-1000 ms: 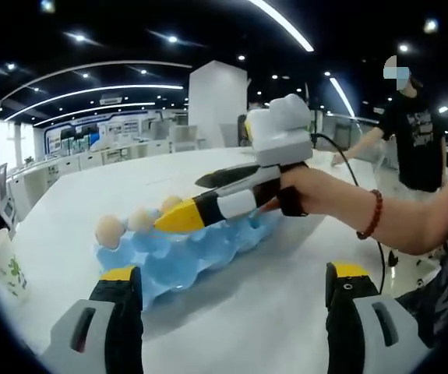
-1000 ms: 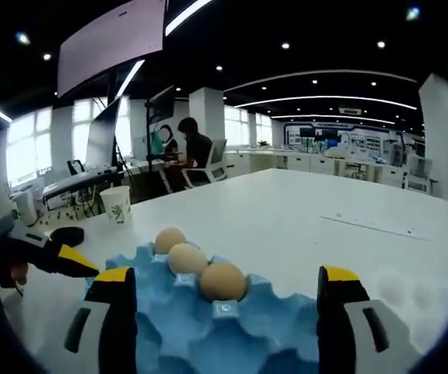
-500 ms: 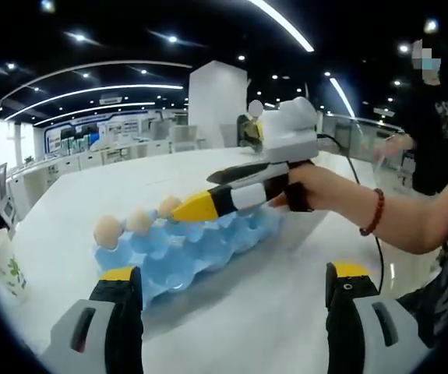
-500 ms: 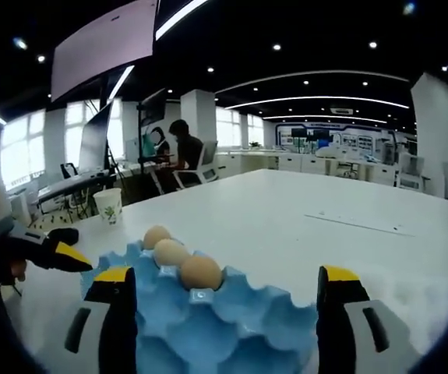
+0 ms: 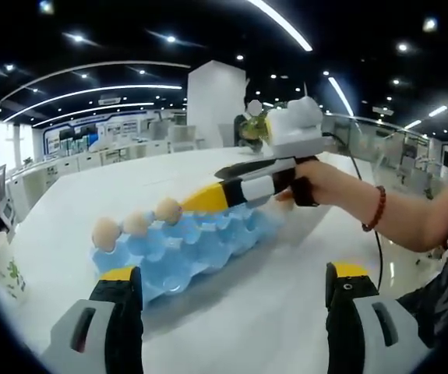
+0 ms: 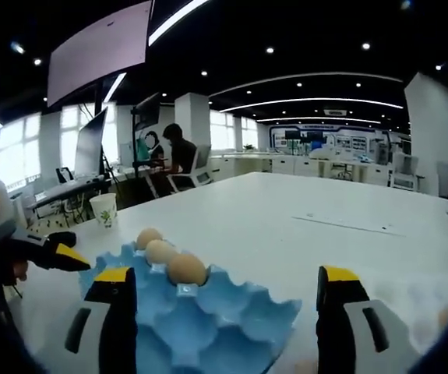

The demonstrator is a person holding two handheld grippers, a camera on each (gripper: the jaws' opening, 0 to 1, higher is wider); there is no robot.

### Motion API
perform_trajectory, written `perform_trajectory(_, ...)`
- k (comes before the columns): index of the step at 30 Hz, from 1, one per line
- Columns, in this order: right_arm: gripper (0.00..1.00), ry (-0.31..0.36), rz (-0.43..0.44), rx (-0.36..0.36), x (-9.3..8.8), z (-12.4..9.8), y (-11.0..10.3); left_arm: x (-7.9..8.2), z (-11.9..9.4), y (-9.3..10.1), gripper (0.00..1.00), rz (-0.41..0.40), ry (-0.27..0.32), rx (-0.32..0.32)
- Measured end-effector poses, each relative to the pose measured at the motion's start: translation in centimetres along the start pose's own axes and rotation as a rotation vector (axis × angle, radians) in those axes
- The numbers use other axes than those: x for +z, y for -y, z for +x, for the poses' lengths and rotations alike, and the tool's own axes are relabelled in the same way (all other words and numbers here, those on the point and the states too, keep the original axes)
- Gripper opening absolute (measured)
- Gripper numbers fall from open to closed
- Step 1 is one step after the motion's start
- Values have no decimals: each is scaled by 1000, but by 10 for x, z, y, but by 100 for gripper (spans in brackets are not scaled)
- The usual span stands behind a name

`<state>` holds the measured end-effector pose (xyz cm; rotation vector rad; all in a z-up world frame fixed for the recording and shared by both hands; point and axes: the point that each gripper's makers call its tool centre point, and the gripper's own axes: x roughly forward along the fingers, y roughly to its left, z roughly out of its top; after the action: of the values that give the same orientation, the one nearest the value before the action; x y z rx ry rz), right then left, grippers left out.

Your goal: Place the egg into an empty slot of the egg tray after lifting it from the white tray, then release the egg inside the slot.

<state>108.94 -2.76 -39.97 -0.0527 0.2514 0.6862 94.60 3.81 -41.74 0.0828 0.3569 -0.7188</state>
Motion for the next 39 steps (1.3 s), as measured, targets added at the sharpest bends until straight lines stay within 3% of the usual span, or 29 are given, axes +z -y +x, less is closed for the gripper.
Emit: perform_trajectory(39, 96, -30, 9, -108, -13, -43, 50, 1, 7, 9, 100, -16, 5, -17)
